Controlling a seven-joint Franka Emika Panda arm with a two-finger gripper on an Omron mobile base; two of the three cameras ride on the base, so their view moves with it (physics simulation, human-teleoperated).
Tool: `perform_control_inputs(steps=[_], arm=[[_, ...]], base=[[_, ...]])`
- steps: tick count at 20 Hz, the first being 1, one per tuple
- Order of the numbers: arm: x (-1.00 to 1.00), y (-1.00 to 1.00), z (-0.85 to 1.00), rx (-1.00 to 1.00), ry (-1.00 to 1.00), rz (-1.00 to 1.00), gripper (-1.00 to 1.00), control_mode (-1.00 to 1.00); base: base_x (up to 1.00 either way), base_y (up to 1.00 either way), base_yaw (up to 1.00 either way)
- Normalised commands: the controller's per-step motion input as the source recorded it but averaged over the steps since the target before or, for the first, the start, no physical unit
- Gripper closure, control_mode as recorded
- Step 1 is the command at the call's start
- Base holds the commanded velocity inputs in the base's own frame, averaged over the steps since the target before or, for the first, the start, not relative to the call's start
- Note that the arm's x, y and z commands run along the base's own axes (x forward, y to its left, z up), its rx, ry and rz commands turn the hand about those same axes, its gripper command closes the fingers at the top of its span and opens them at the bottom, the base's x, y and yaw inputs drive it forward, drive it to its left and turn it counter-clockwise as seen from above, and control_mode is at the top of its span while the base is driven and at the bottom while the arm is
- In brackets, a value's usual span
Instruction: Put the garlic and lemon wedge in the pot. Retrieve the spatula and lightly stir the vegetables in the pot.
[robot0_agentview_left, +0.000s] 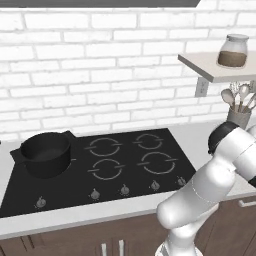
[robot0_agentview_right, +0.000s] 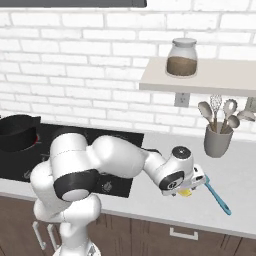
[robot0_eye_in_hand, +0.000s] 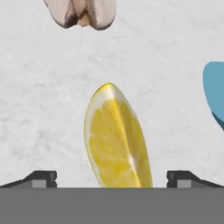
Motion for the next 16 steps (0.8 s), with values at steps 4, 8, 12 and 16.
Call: perform_control_inputs(steps=[4,8,12,16], arm=[[0.17,0.00,-0.23,0.01,0.06,0.03,-1.00,-1.00],[0.14,0.06,-0.25,0.01,0.07,0.02,-1.00,-1.00],[0.13,0.23,-0.28,0.00,0.09,0.01,1.00,-1.00],[-0.01,0.31,-0.20,0.00,0.01,0.00,1.00,-1.00]], base=[[0.00,0.00,0.00],[0.00,0.00,0.00],[0.00,0.00,0.00],[0.00,0.00,0.00]])
